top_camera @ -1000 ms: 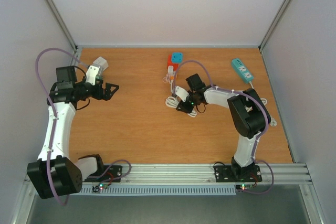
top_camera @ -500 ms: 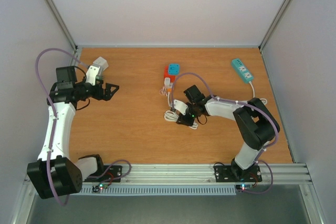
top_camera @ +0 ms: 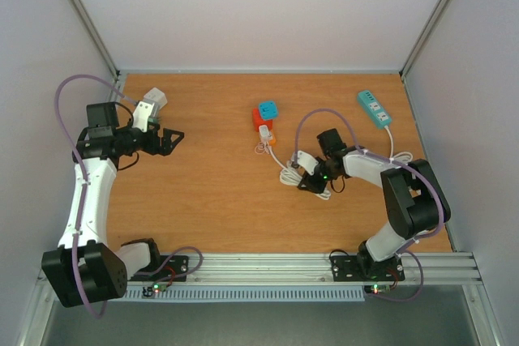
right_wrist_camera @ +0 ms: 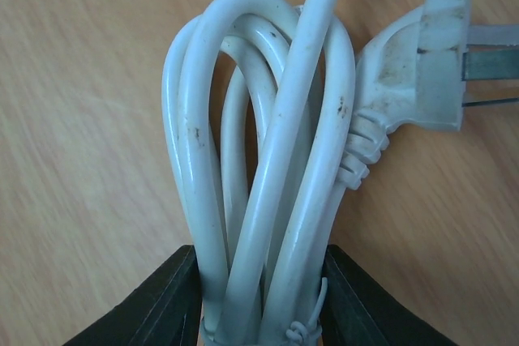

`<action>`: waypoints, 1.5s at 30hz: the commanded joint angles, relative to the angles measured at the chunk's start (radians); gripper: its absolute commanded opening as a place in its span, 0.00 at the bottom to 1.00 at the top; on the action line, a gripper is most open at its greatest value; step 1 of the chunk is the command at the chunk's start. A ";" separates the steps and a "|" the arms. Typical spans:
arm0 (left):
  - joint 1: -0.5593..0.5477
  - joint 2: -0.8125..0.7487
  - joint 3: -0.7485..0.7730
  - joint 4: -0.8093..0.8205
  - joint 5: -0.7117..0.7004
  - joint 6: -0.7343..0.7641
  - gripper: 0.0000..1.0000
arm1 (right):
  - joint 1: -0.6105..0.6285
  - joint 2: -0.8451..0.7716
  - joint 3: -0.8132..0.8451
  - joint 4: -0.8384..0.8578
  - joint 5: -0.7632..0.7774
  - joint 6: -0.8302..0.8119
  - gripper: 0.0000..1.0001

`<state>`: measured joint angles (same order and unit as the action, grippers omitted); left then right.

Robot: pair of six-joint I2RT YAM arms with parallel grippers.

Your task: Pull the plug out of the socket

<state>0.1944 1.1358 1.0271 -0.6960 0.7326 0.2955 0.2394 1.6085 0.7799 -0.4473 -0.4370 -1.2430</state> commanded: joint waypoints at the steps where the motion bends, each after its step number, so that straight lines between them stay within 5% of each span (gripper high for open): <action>1: -0.003 -0.016 -0.015 0.040 0.027 -0.007 1.00 | -0.078 0.011 -0.011 -0.079 0.044 -0.102 0.40; 3: -0.004 -0.015 -0.014 0.044 0.027 -0.009 1.00 | -0.098 0.026 -0.004 -0.075 0.059 -0.116 0.42; 9: -0.003 -0.010 -0.015 0.051 0.027 -0.010 1.00 | -0.123 0.038 0.094 -0.139 -0.011 -0.068 0.76; 19: -0.003 -0.014 -0.022 0.062 0.025 -0.015 1.00 | -0.109 -0.033 0.280 -0.101 -0.201 0.293 0.98; 26: -0.003 -0.016 -0.028 0.073 0.028 -0.025 1.00 | -0.021 -0.005 0.391 0.048 -0.143 0.572 0.98; 32: -0.004 -0.035 -0.039 0.075 0.023 -0.027 1.00 | -0.010 0.158 0.593 0.016 -0.240 0.780 0.98; 45: -0.003 -0.060 -0.058 0.083 0.022 -0.027 1.00 | 0.075 0.389 0.821 0.032 -0.175 0.900 0.98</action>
<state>0.1944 1.0996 0.9825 -0.6601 0.7372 0.2764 0.3027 1.9305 1.5417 -0.4156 -0.6182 -0.4088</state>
